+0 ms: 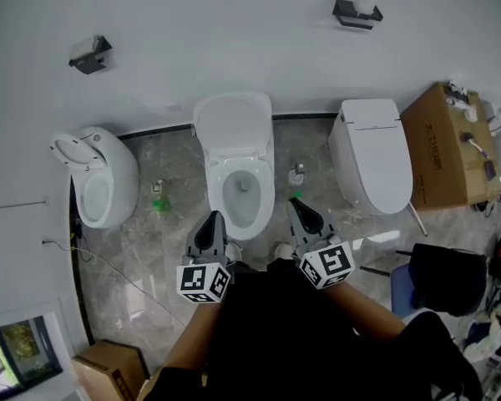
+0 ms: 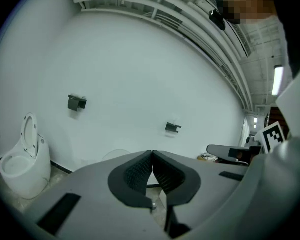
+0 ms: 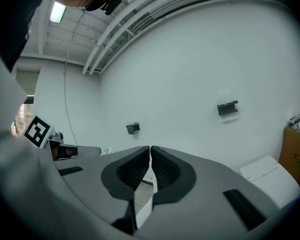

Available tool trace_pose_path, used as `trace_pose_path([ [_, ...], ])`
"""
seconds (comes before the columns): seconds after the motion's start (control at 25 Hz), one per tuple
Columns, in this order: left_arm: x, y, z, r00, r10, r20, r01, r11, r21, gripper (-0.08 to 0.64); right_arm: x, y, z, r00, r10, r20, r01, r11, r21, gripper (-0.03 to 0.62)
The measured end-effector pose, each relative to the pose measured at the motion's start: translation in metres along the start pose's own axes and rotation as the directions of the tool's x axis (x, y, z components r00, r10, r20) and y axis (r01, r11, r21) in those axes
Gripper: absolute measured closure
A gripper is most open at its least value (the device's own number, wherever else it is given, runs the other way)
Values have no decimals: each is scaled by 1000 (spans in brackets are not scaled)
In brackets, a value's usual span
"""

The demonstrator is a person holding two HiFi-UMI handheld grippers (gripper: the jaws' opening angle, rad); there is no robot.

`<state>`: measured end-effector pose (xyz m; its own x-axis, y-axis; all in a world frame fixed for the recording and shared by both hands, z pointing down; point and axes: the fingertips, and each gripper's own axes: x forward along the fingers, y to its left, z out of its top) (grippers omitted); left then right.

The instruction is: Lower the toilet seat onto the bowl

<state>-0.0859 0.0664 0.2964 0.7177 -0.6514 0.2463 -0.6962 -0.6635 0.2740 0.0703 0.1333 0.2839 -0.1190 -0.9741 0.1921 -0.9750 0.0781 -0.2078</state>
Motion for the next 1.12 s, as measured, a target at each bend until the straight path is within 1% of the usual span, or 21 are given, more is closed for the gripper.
trace_pose_path([
  [0.12,-12,1,27,999,-29,44,32,998,-61,543,1,13,25,999,-33,21,33,999,-1,554],
  [0.16,-17,2,36,998,-36,60,40,997,-67,543,1,19,33,999,-36,27,36,999,-8,554],
  [0.28,-27,4,59,995,-44,91,46,999,-20,543,5,34,52,998,-52,48,53,998,-35,555],
  [0.36,-33,7,67,994,-55,94,54,998,11,543,7,44,61,996,-66,56,69,996,-48,555],
  [0.48,-38,14,74,993,-73,91,70,997,38,543,12,60,70,995,-73,65,78,994,-80,557],
  [0.64,-39,27,79,992,-91,87,87,995,50,543,23,73,72,993,-106,56,111,989,-94,557],
  [0.76,-41,37,85,990,-102,93,96,993,61,543,31,81,67,992,-118,35,121,987,-102,557],
  [0.92,-45,52,90,989,-108,103,103,993,55,543,37,92,68,990,-135,32,137,983,-118,557],
  [1.12,-51,64,81,988,-115,102,111,993,40,543,38,105,60,990,-138,31,141,985,-100,558],
])
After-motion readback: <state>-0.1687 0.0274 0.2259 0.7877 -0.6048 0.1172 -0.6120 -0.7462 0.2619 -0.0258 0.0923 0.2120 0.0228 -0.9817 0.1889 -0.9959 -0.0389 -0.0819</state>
